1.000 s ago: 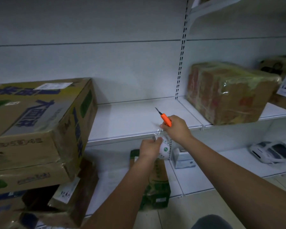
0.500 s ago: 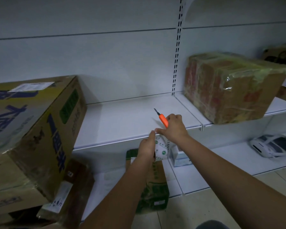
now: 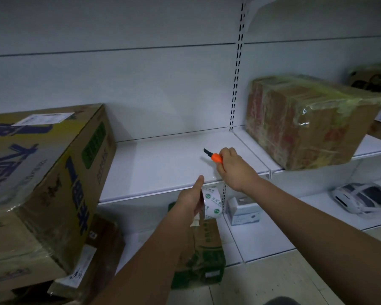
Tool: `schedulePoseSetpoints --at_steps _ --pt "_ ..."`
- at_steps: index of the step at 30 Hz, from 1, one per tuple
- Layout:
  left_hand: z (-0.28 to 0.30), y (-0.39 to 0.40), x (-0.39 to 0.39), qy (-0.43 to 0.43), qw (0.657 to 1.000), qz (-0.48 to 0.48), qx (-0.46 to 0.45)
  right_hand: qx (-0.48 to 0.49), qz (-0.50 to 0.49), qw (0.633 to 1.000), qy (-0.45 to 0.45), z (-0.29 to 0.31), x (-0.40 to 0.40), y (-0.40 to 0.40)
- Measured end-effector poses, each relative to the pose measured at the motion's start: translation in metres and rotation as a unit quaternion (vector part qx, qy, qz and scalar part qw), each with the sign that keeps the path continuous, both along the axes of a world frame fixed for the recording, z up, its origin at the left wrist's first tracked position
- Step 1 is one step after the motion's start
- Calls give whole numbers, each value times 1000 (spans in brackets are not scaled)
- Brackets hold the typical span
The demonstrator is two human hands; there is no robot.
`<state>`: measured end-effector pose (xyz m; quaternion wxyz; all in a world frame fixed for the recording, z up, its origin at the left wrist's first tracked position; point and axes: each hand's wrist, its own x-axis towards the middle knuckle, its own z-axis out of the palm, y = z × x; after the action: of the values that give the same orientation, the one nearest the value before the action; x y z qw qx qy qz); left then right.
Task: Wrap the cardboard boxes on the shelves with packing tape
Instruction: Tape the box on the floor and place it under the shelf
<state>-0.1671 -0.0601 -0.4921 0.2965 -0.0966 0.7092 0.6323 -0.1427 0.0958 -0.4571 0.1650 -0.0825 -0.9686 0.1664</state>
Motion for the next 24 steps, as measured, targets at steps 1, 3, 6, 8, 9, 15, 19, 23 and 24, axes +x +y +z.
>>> schedulePoseSetpoints --at_steps 1,3,6,8,9,15,19,23,24 --pt "1 -2 1 1 1000 3 3 44 3 999 -3 0 -2 4" --pt "1 -6 1 13 1000 -2 2 123 -11 992 -17 -2 -5 14" --pt "-3 -16 3 45 999 -18 0 182 -80 980 -18 -7 -8 32" --pt "-11 -27 2 70 997 -27 0 201 -135 970 -19 -13 -9 46" --pt "-15 -32 2 76 997 -26 0 205 -157 966 -20 -14 -10 51" --pt "-41 -56 5 124 992 -19 -3 194 -252 947 -37 -13 -27 63" --pt "-43 -56 6 152 988 -15 -2 186 -274 937 -109 -8 -29 63" --pt "-45 -58 13 223 975 -25 -6 152 -253 955 28 -4 -14 54" --pt "-49 -62 17 250 967 -37 -25 153 -212 957 129 -5 2 46"
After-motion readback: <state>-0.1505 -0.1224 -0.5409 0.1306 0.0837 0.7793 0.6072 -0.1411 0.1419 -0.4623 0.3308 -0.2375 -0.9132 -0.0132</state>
